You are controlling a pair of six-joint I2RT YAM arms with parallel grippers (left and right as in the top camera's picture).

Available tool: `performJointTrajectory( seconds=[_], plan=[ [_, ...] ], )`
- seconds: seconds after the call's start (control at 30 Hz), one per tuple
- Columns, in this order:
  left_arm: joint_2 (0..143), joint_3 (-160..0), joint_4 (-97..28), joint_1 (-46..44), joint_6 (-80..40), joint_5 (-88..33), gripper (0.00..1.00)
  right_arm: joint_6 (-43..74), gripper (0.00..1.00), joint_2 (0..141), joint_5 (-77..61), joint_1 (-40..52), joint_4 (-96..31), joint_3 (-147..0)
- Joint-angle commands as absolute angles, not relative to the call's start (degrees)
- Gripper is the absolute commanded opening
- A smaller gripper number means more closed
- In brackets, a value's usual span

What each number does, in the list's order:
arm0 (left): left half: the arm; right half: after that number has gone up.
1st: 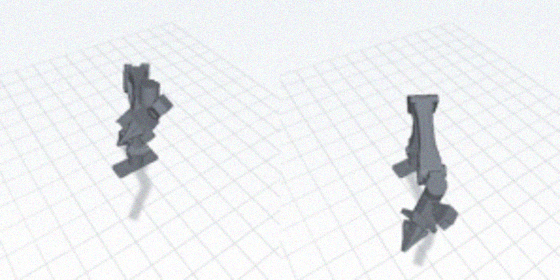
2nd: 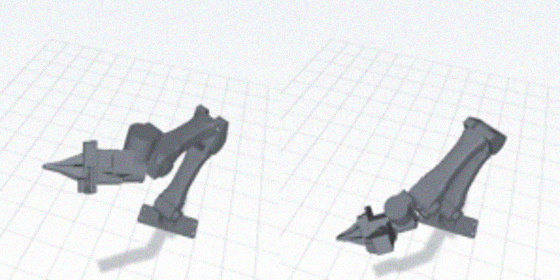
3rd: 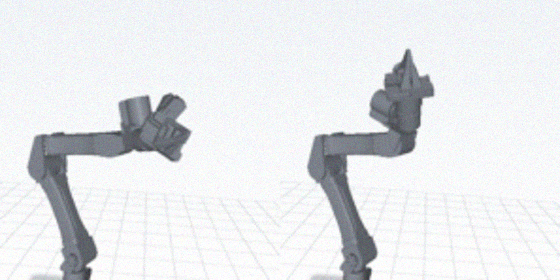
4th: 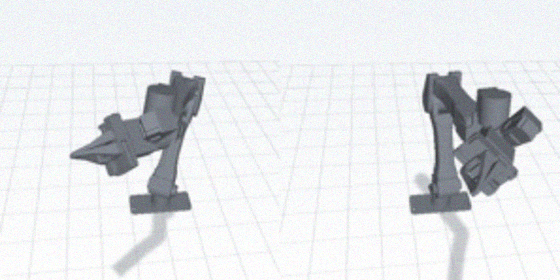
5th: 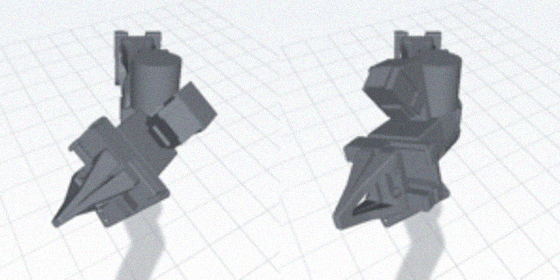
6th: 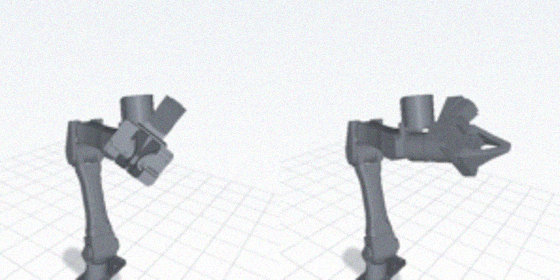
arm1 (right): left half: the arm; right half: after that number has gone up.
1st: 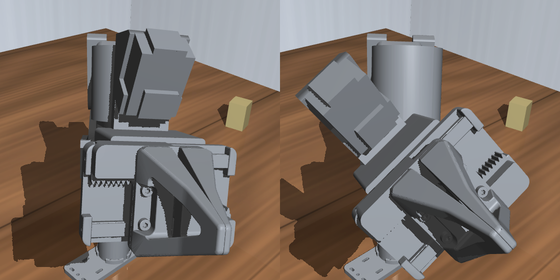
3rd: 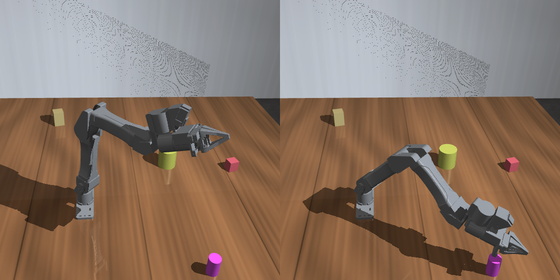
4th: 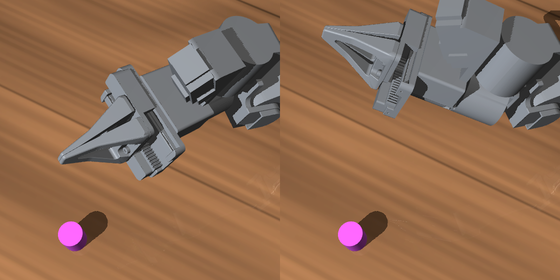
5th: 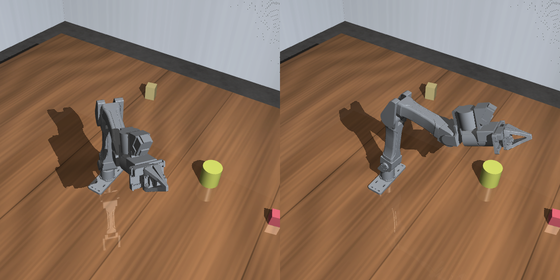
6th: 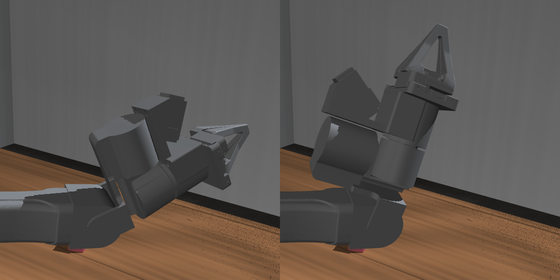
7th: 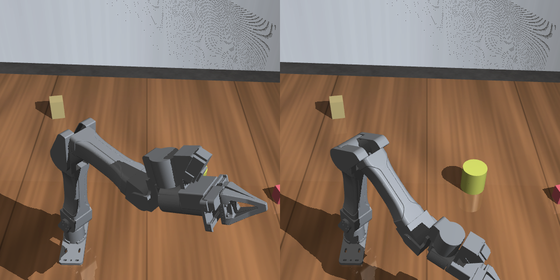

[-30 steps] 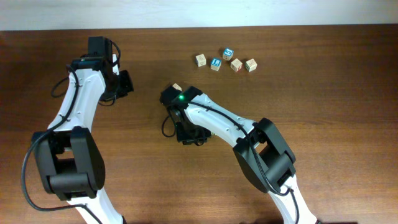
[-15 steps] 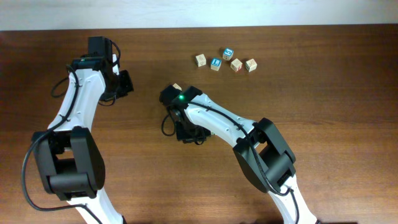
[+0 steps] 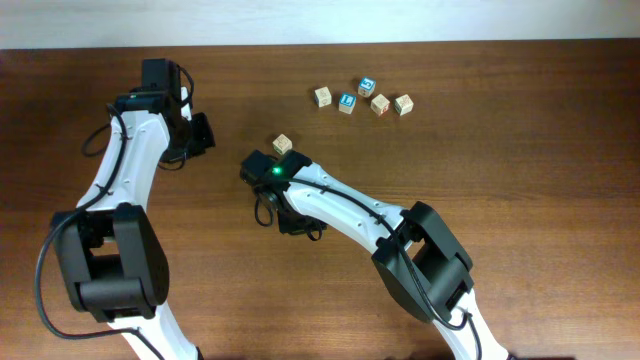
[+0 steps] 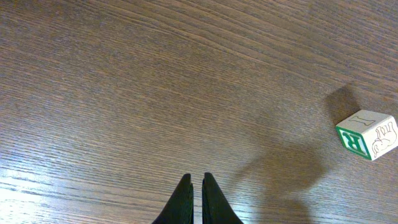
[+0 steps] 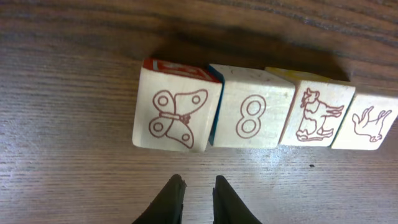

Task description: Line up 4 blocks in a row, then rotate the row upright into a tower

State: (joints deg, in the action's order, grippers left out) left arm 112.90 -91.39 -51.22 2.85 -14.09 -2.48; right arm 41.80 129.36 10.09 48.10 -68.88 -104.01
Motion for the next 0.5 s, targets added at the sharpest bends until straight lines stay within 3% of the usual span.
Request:
performJointTrajectory(
  seconds=[0.0, 0.47],
  plan=[
    [112.9, -91.6, -51.3, 2.8, -13.4, -1.7, 0.06, 42.3, 0.18, 127.1, 12.2, 47.9, -67.9, -104.2],
    [112.9, -91.6, -51.3, 2.8, -13.4, -1.7, 0.06, 41.3, 0.18, 127.1, 14.5, 47.9, -66.5, -104.2]
  ],
)
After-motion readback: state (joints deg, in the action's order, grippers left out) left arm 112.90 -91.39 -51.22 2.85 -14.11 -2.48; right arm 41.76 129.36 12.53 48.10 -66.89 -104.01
